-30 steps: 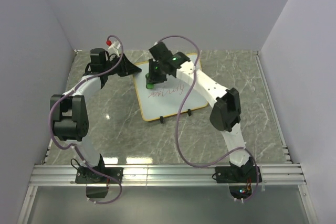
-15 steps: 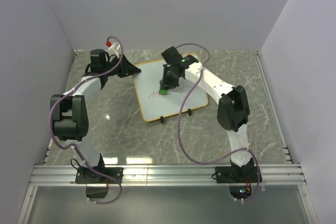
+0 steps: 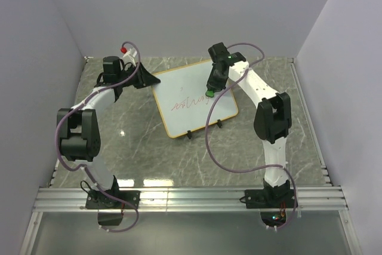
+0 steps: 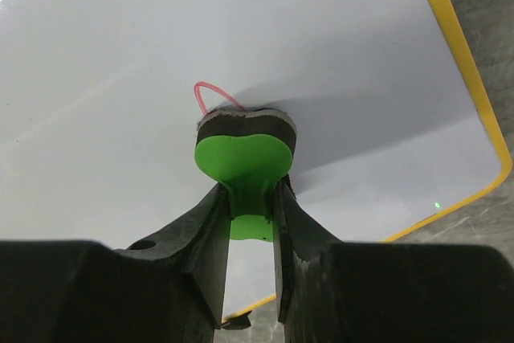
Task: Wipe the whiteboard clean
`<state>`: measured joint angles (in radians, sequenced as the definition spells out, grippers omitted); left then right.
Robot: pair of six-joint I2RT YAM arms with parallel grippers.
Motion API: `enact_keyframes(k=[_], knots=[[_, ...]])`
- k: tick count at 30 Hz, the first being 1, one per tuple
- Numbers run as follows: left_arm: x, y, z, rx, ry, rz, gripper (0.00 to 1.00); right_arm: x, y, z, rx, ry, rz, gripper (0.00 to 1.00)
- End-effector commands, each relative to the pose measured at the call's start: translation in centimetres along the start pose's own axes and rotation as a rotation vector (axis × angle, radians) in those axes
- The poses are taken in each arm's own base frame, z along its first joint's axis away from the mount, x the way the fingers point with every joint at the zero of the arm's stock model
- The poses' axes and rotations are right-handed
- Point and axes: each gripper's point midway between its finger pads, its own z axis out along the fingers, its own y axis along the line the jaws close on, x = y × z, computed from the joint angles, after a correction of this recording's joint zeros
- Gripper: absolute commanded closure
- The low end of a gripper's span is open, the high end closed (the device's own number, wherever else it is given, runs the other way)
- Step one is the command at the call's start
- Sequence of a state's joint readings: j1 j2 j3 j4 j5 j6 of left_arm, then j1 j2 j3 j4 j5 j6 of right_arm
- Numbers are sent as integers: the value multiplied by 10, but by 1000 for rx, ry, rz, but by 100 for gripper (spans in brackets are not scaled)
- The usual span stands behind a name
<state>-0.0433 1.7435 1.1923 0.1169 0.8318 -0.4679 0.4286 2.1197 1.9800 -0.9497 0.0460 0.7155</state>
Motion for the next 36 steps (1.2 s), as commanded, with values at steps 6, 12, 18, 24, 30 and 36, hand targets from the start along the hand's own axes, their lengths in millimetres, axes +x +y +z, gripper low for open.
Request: enact_keyframes(k=[6, 12, 18, 24, 30, 36], knots=[[8, 0, 5, -23, 26, 87, 100, 14, 109, -32, -284, -56, -75, 100], [8, -2, 8, -18, 33, 97, 100, 74, 180, -46, -430, 28, -213, 100], [6, -6, 7, -16, 34, 105, 100, 74, 154, -16, -321, 37, -226, 100], [2, -10, 5, -11, 29, 113, 100, 5, 80, -2, -156, -67, -79, 100], [1, -13, 4, -5, 25, 112, 100, -60, -12, 4, 127, -202, -40, 100], [0, -14, 6, 0, 28, 113, 100, -73, -56, 10, 237, -205, -19, 100]])
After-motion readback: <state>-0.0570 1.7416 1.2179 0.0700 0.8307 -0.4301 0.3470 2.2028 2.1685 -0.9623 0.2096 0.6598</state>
